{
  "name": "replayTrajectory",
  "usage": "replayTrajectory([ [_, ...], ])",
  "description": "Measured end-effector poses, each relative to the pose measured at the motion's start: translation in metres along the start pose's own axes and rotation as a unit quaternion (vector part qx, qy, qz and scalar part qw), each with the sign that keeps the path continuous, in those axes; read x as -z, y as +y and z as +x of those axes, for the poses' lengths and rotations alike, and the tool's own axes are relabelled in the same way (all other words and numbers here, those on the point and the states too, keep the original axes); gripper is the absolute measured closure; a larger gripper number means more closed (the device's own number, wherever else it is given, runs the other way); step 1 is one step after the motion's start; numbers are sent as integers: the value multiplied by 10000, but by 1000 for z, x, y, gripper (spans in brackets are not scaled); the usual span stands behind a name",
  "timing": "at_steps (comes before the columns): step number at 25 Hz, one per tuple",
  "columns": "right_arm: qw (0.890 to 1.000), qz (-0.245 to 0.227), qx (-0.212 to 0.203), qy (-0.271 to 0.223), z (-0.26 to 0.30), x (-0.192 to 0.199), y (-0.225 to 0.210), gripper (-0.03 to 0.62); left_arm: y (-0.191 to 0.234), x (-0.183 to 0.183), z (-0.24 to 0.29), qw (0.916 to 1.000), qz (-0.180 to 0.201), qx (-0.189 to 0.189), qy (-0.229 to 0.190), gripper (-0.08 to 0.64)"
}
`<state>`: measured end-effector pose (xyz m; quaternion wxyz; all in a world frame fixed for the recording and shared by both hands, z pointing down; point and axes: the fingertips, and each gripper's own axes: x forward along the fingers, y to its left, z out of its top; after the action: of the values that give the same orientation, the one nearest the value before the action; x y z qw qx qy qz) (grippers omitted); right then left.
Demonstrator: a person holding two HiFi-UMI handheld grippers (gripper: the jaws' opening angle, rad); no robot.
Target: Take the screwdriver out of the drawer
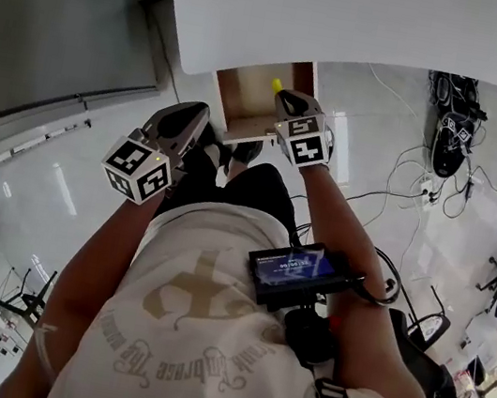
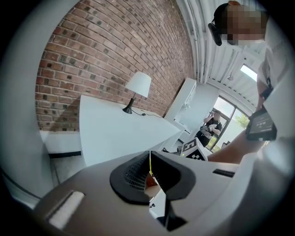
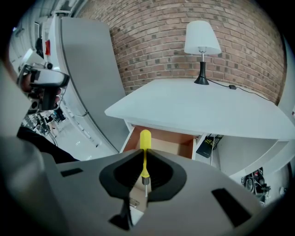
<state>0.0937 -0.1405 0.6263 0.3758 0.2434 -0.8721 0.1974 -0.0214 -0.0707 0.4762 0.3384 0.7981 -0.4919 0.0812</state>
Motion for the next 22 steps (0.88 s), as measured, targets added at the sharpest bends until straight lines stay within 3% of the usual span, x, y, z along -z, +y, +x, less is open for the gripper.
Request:
replayTrajectory([
  [5, 9999, 13, -53, -137, -15, 0, 3, 572, -6, -12, 3, 9999, -81, 24, -136, 548],
  [22, 9990, -13, 58, -433, -58, -11, 4, 572, -20, -39, 8, 9989, 157, 221, -395, 548],
])
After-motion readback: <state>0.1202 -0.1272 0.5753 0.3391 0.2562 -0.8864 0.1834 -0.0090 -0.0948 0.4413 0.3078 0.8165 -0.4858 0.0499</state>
